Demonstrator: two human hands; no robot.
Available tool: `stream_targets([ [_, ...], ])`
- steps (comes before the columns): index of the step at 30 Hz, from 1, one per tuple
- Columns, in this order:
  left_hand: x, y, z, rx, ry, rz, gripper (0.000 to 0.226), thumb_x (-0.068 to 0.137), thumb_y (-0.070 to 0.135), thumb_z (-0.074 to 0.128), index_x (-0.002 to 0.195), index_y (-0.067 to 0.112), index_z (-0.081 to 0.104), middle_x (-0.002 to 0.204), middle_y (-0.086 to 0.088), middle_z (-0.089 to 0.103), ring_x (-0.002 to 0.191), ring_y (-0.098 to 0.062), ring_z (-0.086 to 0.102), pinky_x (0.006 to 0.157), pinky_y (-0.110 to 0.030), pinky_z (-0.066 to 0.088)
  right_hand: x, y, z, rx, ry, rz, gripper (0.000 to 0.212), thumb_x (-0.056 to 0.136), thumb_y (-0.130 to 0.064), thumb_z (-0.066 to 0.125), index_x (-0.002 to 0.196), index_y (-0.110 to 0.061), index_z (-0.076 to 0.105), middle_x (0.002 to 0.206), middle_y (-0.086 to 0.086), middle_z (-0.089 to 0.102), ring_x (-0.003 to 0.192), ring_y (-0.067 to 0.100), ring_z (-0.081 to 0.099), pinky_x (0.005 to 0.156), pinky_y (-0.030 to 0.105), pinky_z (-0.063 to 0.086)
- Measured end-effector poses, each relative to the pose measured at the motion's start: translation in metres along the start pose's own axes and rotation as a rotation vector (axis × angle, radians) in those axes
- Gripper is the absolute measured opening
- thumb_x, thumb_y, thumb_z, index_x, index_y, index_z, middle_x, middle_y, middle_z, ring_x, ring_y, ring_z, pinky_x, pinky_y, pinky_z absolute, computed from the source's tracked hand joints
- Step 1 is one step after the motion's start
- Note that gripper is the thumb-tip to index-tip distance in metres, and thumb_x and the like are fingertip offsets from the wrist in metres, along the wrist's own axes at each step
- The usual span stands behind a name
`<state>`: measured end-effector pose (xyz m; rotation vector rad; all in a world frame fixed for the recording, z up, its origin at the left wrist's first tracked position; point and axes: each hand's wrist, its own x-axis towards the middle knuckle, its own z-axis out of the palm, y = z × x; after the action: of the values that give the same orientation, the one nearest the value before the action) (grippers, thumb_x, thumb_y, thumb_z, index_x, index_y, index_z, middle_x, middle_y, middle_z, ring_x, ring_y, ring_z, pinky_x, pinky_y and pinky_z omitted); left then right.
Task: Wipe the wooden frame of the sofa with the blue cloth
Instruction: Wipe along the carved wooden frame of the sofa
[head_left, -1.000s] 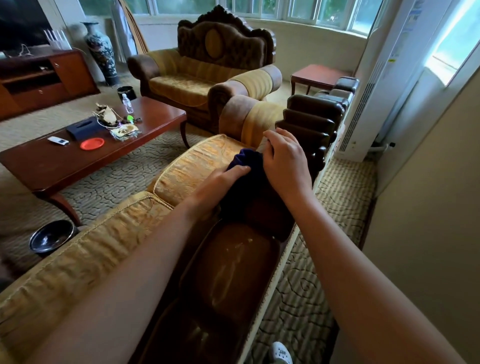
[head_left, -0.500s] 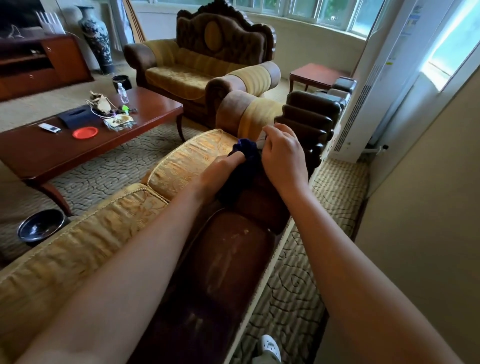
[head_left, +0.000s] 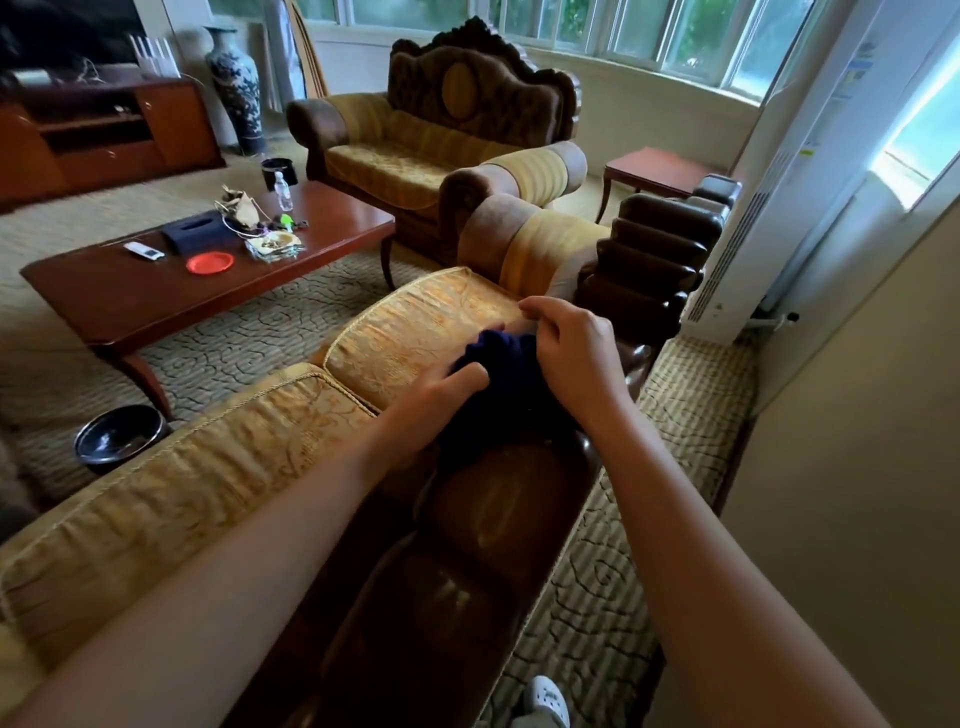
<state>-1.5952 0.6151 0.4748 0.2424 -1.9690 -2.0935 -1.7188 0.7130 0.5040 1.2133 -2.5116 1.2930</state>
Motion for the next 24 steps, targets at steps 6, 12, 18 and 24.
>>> stream_targets([
  [6, 0.016, -0.007, 0.005, -0.021, 0.152, -0.157, 0.023, 0.099, 0.018, 0.036, 0.092, 0.02, 0.059, 0.083, 0.001, 0.066, 0.082, -0.009, 0.063, 0.073, -0.019, 0.049, -0.003, -0.008, 0.029, -0.169, 0.054, -0.078, 0.036, 0.087, -0.01, 0.043, 0.11, -0.015, 0.07, 0.101, 0.007, 0.072, 0.095, 0.022, 0.065, 0.105, 0.044, 0.033],
  [12, 0.01, -0.01, -0.006, -0.111, 0.077, -0.287, 0.031, 0.098, 0.022, 0.035, 0.107, 0.008, 0.061, 0.093, -0.011, 0.061, 0.087, -0.022, 0.058, 0.075, -0.03, 0.046, 0.001, -0.011, 0.035, -0.262, 0.07, -0.022, 0.036, 0.09, -0.013, 0.042, 0.113, -0.017, 0.068, 0.102, 0.003, 0.072, 0.098, 0.019, 0.063, 0.11, 0.04, 0.027],
  [18, -0.031, -0.018, -0.024, -0.127, 0.045, -0.316, 0.023, 0.097, 0.016, 0.037, 0.079, 0.013, 0.053, 0.061, 0.002, 0.055, 0.051, -0.009, 0.052, 0.048, -0.02, 0.04, 0.0, -0.013, 0.033, -0.059, 0.116, -0.031, 0.04, 0.083, -0.014, 0.04, 0.108, -0.01, 0.071, 0.098, 0.003, 0.073, 0.093, 0.017, 0.066, 0.098, 0.042, 0.044],
  [24, -0.022, -0.009, -0.012, -0.097, 0.117, -0.15, 0.01, 0.085, 0.017, 0.05, 0.081, 0.012, 0.058, 0.068, -0.003, 0.058, 0.058, -0.014, 0.056, 0.053, -0.023, 0.042, -0.002, -0.01, 0.023, 0.091, 0.231, 0.008, 0.028, 0.093, -0.004, 0.046, 0.109, -0.008, 0.069, 0.098, -0.005, 0.068, 0.087, -0.002, 0.06, 0.077, -0.001, 0.04],
])
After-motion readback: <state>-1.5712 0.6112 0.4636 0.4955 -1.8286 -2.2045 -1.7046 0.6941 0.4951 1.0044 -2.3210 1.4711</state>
